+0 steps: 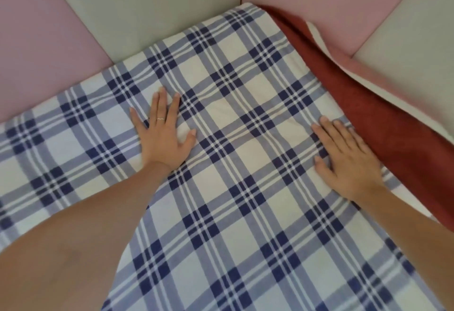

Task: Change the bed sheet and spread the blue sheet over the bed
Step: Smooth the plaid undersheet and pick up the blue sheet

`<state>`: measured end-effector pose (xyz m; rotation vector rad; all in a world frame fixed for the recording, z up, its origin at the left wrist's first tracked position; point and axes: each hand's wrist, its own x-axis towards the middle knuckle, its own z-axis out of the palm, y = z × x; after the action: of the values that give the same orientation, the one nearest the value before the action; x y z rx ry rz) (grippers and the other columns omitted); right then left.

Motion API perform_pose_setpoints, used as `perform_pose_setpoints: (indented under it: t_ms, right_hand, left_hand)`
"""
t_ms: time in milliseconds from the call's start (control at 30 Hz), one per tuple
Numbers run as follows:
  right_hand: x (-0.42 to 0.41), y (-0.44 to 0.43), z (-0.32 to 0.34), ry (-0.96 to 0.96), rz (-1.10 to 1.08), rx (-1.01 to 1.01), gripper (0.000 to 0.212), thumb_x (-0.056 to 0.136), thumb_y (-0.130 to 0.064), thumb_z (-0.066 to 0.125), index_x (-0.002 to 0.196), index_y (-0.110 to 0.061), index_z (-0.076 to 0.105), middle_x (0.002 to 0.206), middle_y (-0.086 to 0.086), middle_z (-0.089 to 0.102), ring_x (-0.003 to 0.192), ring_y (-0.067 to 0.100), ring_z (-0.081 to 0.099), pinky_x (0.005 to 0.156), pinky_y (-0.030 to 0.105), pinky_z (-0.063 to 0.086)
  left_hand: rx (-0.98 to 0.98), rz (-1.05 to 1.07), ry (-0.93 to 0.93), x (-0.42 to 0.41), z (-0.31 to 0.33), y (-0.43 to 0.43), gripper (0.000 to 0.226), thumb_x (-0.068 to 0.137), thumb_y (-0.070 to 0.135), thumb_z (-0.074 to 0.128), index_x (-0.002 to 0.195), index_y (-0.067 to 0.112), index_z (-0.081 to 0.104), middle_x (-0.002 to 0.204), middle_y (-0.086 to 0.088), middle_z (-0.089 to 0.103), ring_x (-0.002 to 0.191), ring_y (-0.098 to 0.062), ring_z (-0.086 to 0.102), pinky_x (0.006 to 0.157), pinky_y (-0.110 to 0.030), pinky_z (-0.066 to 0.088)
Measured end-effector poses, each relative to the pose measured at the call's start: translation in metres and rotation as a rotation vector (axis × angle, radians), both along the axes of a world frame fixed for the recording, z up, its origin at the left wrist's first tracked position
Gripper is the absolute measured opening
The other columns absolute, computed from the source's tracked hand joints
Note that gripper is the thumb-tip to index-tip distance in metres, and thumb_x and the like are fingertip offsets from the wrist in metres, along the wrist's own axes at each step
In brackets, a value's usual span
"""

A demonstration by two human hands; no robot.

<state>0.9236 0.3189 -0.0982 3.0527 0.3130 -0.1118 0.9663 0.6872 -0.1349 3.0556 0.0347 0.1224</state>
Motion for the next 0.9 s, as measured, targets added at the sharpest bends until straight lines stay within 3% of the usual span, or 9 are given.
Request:
perform_pose_setpoints:
  t_ms: [100, 200, 367, 667, 900]
  right_hand:
    - [-0.02, 0.019, -0.001, -0.056, 0.028, 0.056, 0.064, 0.095, -0.044, 0.023, 0.152, -0.016, 0.015, 0.159, 0.002, 0.013, 0.146, 0.018, 0.009, 0.119, 0.038, 0.002]
    - [-0.032, 0.029, -0.007, -0.088, 0.245, 0.028, 0.065, 0.098, -0.052, 0.015, 0.151, -0.015, 0.02, 0.158, 0.005, 0.017, 0.145, 0.022, 0.013, 0.118, 0.042, 0.007]
    - [-0.019, 0.031, -0.021, -0.07, 0.026, 0.04, 0.067, 0.091, -0.05, 0.023, 0.152, -0.024, 0.016, 0.16, 0.0, 0.011, 0.146, 0.02, 0.011, 0.118, 0.04, -0.001]
    - [-0.018, 0.033, -0.026, -0.21, -0.02, 0.111, 0.063, 0.087, -0.03, 0.028, 0.148, -0.014, 0.032, 0.155, 0.005, 0.027, 0.141, 0.028, 0.027, 0.117, 0.051, 0.009]
    - [-0.014, 0.03, -0.017, -0.123, -0.022, 0.105, 0.065, 0.084, -0.027, 0.029, 0.148, -0.016, 0.031, 0.155, 0.004, 0.025, 0.141, 0.028, 0.027, 0.115, 0.051, 0.011]
  left_hand:
    - [-0.003, 0.007, 0.002, -0.001, 0.0, -0.001, 0.078, 0.087, 0.062, 0.013, 0.153, 0.021, 0.008, 0.161, -0.004, -0.003, 0.148, -0.019, -0.003, 0.112, -0.064, -0.004]
    - [0.039, 0.015, -0.011, 0.0, 0.0, -0.002, 0.079, 0.086, 0.064, 0.008, 0.153, 0.023, 0.005, 0.16, -0.003, -0.005, 0.148, -0.018, -0.004, 0.112, -0.063, -0.004]
    - [0.027, 0.014, -0.026, -0.001, -0.004, 0.002, 0.077, 0.087, 0.063, 0.01, 0.153, 0.024, 0.003, 0.161, -0.002, -0.005, 0.147, -0.018, -0.004, 0.112, -0.063, -0.004]
    - [0.021, -0.002, 0.009, 0.003, -0.001, 0.002, 0.078, 0.087, 0.062, 0.014, 0.153, 0.022, 0.005, 0.161, -0.003, -0.003, 0.148, -0.019, -0.002, 0.111, -0.065, -0.003]
    - [0.044, -0.016, 0.075, 0.006, 0.003, 0.0, 0.08, 0.087, 0.061, 0.017, 0.153, 0.019, 0.004, 0.16, -0.006, -0.001, 0.148, -0.021, -0.001, 0.11, -0.066, -0.003]
